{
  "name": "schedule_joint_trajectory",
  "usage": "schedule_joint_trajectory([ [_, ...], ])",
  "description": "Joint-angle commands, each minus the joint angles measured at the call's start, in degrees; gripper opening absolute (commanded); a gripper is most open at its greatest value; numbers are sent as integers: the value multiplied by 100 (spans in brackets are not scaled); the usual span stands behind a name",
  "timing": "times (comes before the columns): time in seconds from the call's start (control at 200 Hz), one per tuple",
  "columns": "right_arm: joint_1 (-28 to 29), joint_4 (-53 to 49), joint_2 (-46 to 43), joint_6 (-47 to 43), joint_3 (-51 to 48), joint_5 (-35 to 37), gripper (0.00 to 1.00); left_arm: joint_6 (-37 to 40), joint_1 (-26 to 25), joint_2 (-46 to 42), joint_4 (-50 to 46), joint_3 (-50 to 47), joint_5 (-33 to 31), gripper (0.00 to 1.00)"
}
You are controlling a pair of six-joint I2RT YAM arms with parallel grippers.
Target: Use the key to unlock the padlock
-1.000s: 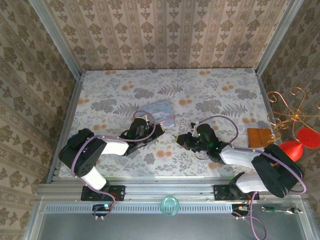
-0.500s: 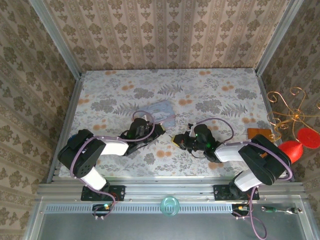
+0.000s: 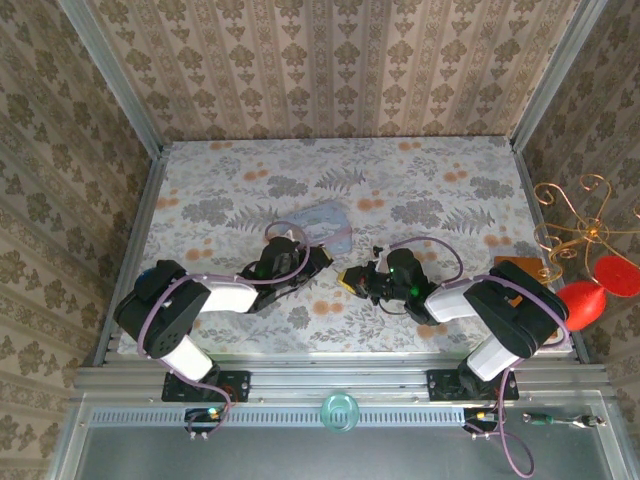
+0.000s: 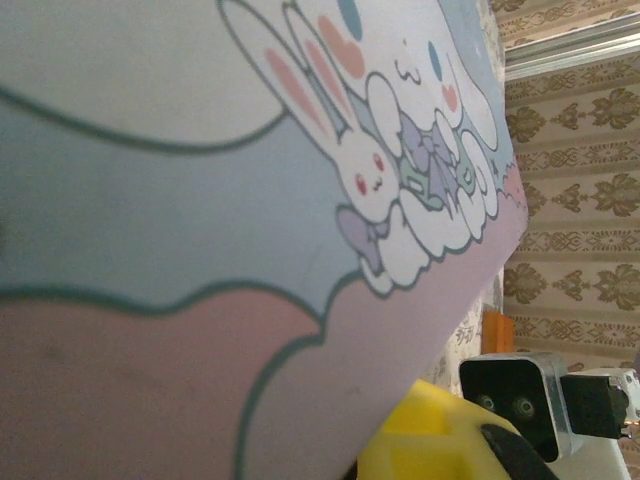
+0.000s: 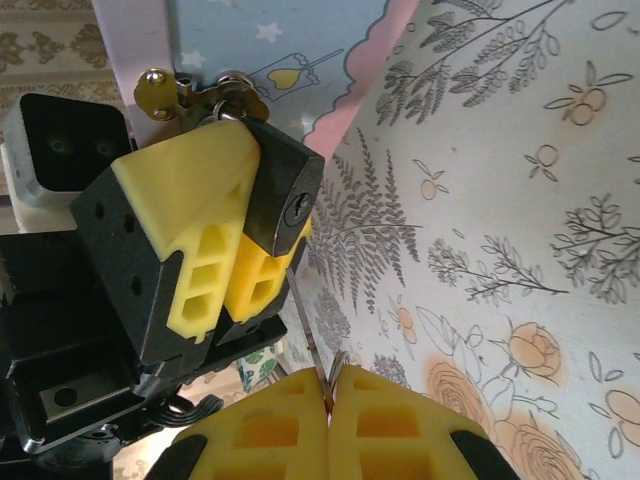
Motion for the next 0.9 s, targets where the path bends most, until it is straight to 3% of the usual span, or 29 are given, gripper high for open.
schedule_joint_trajectory([
  [0.0,18,320,107,104,45,-162,0,-165,-52,-215,540,-40,-33,4],
  [0.89,-292,509,85,135,108,-471,0,-346,-73,-100,1040,-139,274,4],
])
